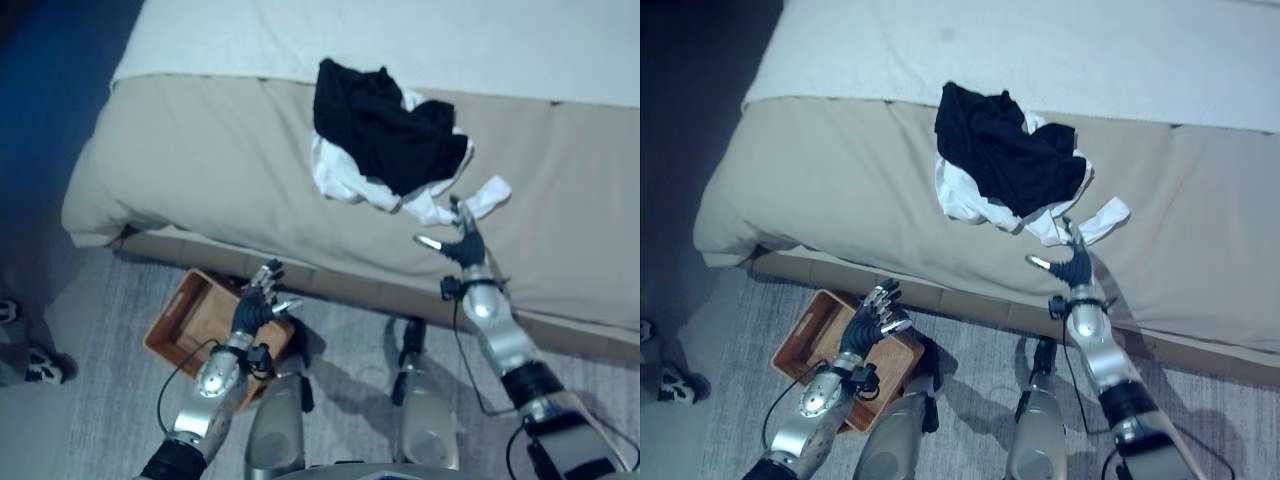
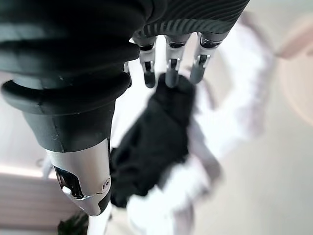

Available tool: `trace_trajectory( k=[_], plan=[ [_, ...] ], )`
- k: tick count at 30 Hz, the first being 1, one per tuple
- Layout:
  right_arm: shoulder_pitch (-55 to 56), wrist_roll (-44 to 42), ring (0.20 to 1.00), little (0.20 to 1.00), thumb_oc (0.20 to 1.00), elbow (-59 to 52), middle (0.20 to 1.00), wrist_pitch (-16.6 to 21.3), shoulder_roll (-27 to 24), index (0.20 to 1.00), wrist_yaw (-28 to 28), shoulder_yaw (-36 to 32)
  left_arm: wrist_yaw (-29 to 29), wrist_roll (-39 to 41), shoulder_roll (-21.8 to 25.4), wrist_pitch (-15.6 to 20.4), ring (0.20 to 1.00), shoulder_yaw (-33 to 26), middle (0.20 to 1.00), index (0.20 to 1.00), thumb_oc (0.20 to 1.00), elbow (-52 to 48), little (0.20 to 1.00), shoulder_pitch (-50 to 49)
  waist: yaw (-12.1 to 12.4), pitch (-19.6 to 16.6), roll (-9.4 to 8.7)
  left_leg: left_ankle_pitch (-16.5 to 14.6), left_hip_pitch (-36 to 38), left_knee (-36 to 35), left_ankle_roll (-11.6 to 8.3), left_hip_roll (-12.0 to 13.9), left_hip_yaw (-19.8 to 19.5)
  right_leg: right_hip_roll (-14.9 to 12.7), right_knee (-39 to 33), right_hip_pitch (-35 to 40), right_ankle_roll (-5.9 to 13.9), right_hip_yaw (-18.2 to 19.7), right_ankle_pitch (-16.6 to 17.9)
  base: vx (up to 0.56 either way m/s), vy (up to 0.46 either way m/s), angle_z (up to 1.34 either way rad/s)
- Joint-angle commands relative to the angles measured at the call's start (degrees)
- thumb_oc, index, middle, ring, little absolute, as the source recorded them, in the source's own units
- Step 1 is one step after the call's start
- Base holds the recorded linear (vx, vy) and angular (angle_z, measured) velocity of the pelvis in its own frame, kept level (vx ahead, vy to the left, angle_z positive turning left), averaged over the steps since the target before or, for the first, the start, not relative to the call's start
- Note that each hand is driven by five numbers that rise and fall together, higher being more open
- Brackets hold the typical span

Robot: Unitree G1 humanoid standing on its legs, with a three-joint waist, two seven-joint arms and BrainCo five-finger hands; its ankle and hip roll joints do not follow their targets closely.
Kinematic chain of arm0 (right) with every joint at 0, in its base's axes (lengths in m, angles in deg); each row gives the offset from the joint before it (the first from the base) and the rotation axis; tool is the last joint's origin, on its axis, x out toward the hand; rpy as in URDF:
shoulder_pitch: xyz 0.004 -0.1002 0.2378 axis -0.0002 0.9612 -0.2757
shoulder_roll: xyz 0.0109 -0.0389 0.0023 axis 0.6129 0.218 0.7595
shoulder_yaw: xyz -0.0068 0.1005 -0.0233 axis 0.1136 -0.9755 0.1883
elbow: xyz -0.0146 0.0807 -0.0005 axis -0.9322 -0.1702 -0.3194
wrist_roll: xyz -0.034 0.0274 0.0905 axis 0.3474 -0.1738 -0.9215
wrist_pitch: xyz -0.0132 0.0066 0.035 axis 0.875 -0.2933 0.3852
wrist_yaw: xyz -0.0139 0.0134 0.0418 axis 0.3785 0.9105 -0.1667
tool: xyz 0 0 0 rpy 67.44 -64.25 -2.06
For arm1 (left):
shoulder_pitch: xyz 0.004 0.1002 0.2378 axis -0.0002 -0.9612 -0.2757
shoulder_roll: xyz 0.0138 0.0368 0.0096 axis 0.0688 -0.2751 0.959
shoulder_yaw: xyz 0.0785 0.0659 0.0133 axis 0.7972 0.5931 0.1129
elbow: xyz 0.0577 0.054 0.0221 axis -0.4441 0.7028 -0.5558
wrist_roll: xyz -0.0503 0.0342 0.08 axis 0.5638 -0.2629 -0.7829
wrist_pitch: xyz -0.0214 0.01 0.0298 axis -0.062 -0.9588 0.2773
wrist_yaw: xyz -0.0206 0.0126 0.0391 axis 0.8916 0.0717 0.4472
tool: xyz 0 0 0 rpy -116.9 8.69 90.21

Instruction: Pick up clothes into the bucket

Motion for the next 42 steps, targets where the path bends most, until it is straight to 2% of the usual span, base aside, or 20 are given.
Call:
trace_trajectory(
  k=[1,4,7,18,23,28,31,39,40,42],
  plan=[
    [-8.2,10.0,1.0,1.0,1.0,0.6,1.0,-0.9,-6.0,1.0,6.4,0.5,-0.9,0.6,2.3,3.3,1.0,-0.7,1.0,1.0,1.0,-4.9,1.0,-1.8,0.2,-0.5,-1.33,-4.3,-6.4,8.7,-0.55,1.6,-3.1,-3.1,6.9,-4.7,1.99,2.2,-0.6,-0.04,-0.022,0.05],
    [-16.0,16.7,1.0,1.0,1.0,5.4,1.0,-3.5,-11.4,1.0,9.3,3.0,-1.4,0.0,3.1,3.5,1.0,-0.3,1.0,1.0,1.0,-5.0,1.0,-1.5,0.7,0.6,-0.59,-4.8,-10.2,11.0,-0.69,1.8,-3.9,-3.3,10.1,-8.4,1.72,2.7,-1.9,-0.04,-0.013,0.06],
    [-23.4,19.5,1.0,1.0,1.0,10.0,1.0,-5.6,-16.0,1.0,10.7,5.4,-2.0,-0.6,3.5,3.6,1.0,-0.2,1.0,1.0,1.0,-5.0,1.0,-1.0,1.1,1.1,-0.26,-4.8,-13.8,12.7,-0.71,1.6,-4.6,-3.4,12.8,-12.2,1.36,3.3,-2.6,-0.02,-0.01,0.17],
    [-40.9,20.8,1.0,1.0,1.0,24.2,1.0,-8.1,-24.3,1.0,11.7,15.0,-2.9,-0.5,3.9,3.7,1.0,-0.2,1.0,1.0,1.0,-7.7,1.0,-0.2,2.7,1.9,0.74,-4.4,-22.3,15.0,-0.73,0.7,-6.3,-4.4,19.0,-21.3,0.93,3.9,-4.3,0.0,-0.012,0.08],
    [-44.4,20.3,1.0,1.0,1.0,24.7,1.0,-7.5,-25.4,1.0,10.0,18.5,-3.1,-0.2,3.5,3.7,1.0,0.0,1.0,1.0,1.0,-8.2,1.0,0.7,3.0,2.4,0.82,-4.2,-24.1,15.4,-0.78,0.3,-6.8,-4.8,20.3,-23.2,0.84,3.9,-4.7,0.0,-0.01,0.04],
    [-46.5,20.2,1.0,1.0,1.0,24.3,1.0,-6.3,-26.5,1.0,5.6,23.9,-2.4,0.8,3.3,3.4,1.0,0.0,1.0,1.0,1.0,-8.6,1.0,0.8,3.4,2.9,0.49,-4.3,-25.3,16.1,-0.81,-0.1,-7.2,-5.1,21.5,-24.2,0.76,3.7,-5.2,0.01,-0.011,0.1],
    [-49.4,19.4,1.0,1.0,1.0,27.9,1.0,-6.0,-25.9,1.0,4.2,26.1,-2.0,1.8,4.0,3.5,1.0,-0.4,1.0,1.0,1.0,-9.6,1.0,0.7,4.2,3.0,0.63,-4.4,-26.4,16.5,-0.67,-0.5,-7.5,-5.4,22.3,-25.3,0.75,3.5,-5.4,0.01,-0.008,0.04],
    [-51.7,14.9,1.0,1.0,1.0,30.2,1.0,-4.9,-24.9,1.0,2.9,26.4,-2.1,2.7,3.6,3.5,1.0,-0.6,1.0,1.0,1.0,-9.6,1.0,1.5,4.9,3.3,0.88,-4.1,-27.2,16.5,-0.82,-0.9,-7.8,-5.9,22.8,-25.7,0.9,2.9,-5.7,0.01,-0.008,0.04],
    [-51.7,13.3,0.2,0.2,0.2,30.1,0.2,-4.6,-24.9,0.2,2.4,26.0,-2.3,2.8,3.4,3.6,1.0,-0.7,1.0,1.0,1.0,-9.2,1.0,1.7,5.0,3.5,0.77,-4.0,-27.3,16.7,-0.96,-0.9,-7.8,-6.1,23.0,-25.6,0.87,2.7,-5.7,0.01,-0.009,0.06],
    [-51.9,12.9,0.2,0.2,0.2,30.2,0.2,-4.4,-25.0,0.2,2.3,26.1,-2.3,2.9,3.3,3.6,1.0,-0.7,1.0,1.0,1.0,-9.1,1.0,1.8,5.0,3.6,0.71,-4.1,-27.1,16.6,-0.97,-1.0,-7.8,-6.1,23.0,-25.5,0.86,2.6,-5.7,0.01,-0.007,0.05]
  ],
)
